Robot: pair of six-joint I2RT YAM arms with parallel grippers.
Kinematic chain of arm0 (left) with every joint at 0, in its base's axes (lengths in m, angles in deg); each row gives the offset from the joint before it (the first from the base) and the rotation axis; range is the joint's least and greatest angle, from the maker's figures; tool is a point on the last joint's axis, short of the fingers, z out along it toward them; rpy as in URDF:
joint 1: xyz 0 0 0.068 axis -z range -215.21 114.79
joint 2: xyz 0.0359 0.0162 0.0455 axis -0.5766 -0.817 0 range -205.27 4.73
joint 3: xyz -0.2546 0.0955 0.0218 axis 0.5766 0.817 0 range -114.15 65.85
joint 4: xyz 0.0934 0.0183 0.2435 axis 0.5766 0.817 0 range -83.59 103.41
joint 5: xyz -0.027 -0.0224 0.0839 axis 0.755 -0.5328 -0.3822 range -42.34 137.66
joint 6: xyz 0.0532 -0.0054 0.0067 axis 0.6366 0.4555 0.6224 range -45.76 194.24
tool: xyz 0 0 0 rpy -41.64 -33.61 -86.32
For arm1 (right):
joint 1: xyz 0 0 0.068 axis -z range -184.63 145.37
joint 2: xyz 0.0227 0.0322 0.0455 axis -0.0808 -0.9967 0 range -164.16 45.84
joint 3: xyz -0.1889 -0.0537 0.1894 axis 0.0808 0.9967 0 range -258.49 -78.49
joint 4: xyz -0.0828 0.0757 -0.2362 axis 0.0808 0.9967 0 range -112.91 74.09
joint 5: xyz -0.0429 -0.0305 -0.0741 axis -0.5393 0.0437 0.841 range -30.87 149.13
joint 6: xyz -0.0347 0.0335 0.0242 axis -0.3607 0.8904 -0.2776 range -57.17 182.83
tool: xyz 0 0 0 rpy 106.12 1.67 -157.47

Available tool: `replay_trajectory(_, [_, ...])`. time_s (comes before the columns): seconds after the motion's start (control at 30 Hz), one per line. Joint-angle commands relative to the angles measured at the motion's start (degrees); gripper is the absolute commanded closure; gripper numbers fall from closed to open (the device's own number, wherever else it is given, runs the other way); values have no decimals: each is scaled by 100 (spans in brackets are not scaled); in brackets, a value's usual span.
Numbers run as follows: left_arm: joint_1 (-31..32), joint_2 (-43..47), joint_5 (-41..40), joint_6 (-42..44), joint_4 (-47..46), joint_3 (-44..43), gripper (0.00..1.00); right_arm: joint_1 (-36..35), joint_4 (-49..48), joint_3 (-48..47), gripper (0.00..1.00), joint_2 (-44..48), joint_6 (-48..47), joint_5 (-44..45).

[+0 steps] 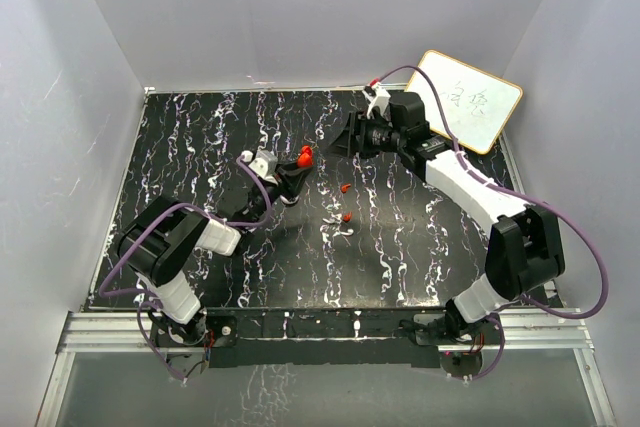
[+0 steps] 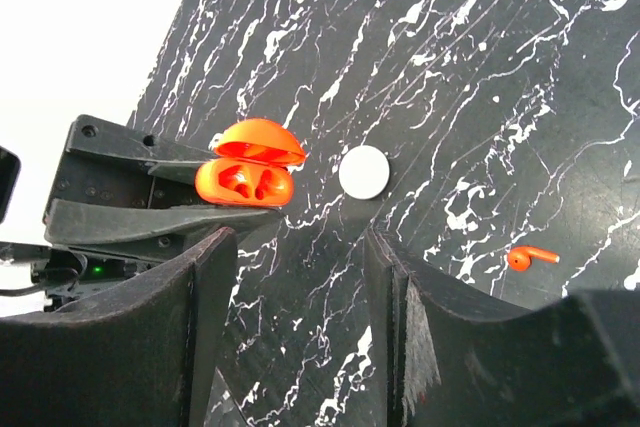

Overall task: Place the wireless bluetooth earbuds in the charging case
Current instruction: Adjust the charging case.

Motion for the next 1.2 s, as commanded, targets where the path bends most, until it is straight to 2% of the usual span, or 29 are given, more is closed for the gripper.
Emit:
replay_trajectory(0.0, [-93,202,519,-631,-1070,-73,100,128,-828,295,48,214,88,-639])
replay_trajectory(0.23, [-298,67,1356,-1223,-1079,-286,100,125,-872,436,48,317,-191,-449])
replay_trajectory(0.43, [-404,-48,1966,-1401,-1079,-367,100,222,-1075,612,46,228,-94,-882])
replay_trajectory(0.7, [-645,-48,2528,-1868,-1076,-489,100,548,-2909,1530,45,130,799,-1902])
replay_trajectory(0.9, [-787,-83,2738,-2458,-1079,-663,100,643,-4543,2170,44,36,1473,-2105])
replay_trajectory(1.17, [-886,-241,2950,-3219,-1077,-942,100,654,-4785,2157,46,-169,1505,-1780])
